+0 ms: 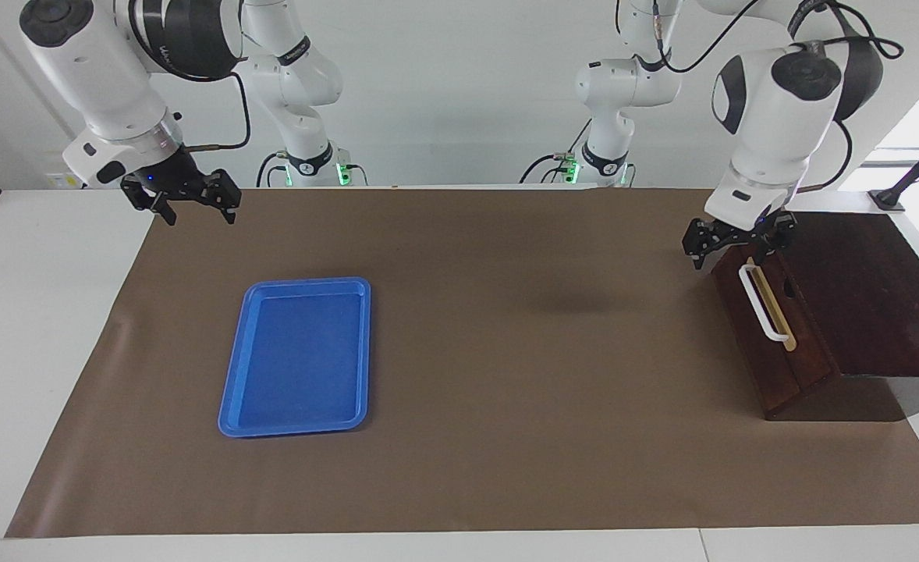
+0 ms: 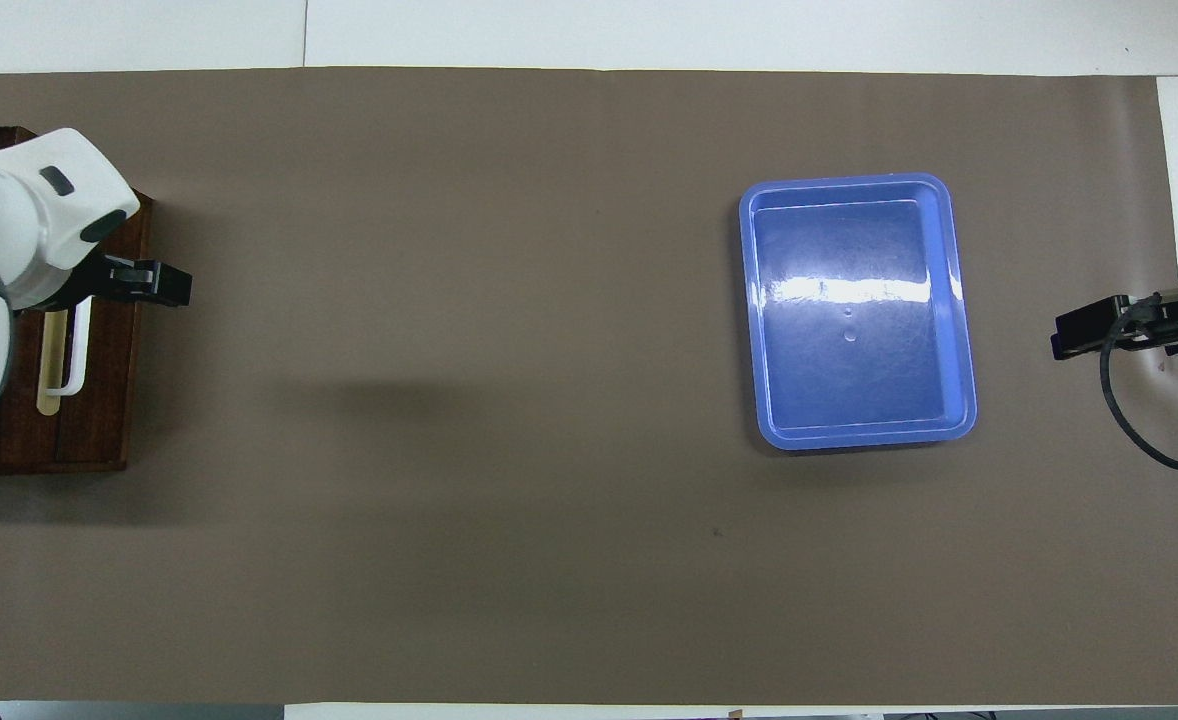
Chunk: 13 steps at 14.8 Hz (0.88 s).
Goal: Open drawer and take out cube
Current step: 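Pull the wooden drawer open by its white handle with the left gripper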
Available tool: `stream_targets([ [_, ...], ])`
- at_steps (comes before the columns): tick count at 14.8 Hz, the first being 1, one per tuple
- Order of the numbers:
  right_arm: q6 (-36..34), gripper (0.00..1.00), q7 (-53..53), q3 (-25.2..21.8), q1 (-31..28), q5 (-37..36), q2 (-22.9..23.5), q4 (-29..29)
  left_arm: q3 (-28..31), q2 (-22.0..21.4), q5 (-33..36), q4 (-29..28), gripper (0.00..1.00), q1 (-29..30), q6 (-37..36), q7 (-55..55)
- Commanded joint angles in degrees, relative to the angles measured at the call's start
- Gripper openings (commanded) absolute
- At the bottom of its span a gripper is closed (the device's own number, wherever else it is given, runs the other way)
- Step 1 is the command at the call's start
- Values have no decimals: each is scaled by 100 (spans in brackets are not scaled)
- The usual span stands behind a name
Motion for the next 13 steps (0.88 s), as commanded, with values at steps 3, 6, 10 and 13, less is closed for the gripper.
stream_targets([
  [3, -132, 100, -597, 78, -111, -47, -188, -263, 78, 201, 927, -793, 100, 47, 997, -7],
  [6, -115, 100, -1248, 87, -102, 15, -355, -623, 87, 166, 1145, -1207, 100, 319, 1499, 36],
  [10, -80, 100, -1364, 87, -31, 602, -574, -1018, 78, 140, 1323, -1383, 100, 478, 1657, 46],
  [13, 95, 100, -1870, 96, 12, 1138, -760, -1414, 70, 113, 1331, -1682, 100, 636, 2053, 37],
])
